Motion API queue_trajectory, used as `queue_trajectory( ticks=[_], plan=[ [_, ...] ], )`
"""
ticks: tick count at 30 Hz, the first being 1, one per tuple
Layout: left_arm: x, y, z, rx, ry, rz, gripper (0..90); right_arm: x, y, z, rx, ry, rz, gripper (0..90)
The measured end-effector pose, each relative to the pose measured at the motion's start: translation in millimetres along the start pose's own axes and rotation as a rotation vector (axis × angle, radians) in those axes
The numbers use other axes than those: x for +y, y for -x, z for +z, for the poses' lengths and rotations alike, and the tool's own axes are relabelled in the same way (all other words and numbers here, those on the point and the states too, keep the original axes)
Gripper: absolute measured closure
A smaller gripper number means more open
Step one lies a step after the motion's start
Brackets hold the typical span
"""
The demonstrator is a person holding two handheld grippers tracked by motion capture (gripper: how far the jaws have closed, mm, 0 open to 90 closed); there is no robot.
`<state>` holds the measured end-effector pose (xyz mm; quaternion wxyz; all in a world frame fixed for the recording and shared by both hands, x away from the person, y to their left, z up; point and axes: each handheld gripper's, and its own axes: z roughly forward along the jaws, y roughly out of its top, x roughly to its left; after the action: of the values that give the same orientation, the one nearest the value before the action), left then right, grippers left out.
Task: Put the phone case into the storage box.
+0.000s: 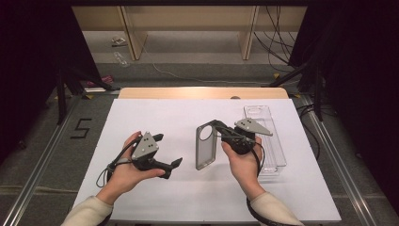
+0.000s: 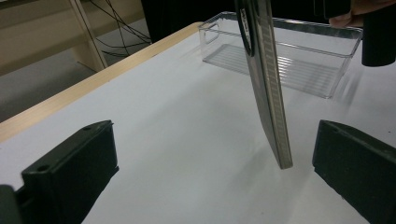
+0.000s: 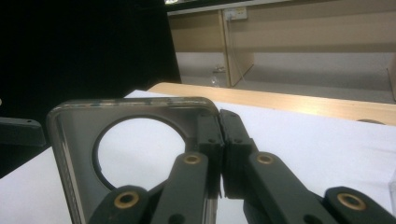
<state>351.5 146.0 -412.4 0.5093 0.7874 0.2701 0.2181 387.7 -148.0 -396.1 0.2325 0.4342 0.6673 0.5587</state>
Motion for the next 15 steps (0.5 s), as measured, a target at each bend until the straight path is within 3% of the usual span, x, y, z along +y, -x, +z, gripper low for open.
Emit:
queue_trajectory(
  ticks=[15],
  plan=[
    [-6.5,-4.7,-9.3,0.015,0.001,-0.001,0.0,5.7,6.0,-3.6,-0.015,0.015,0.002,88.8]
  ],
)
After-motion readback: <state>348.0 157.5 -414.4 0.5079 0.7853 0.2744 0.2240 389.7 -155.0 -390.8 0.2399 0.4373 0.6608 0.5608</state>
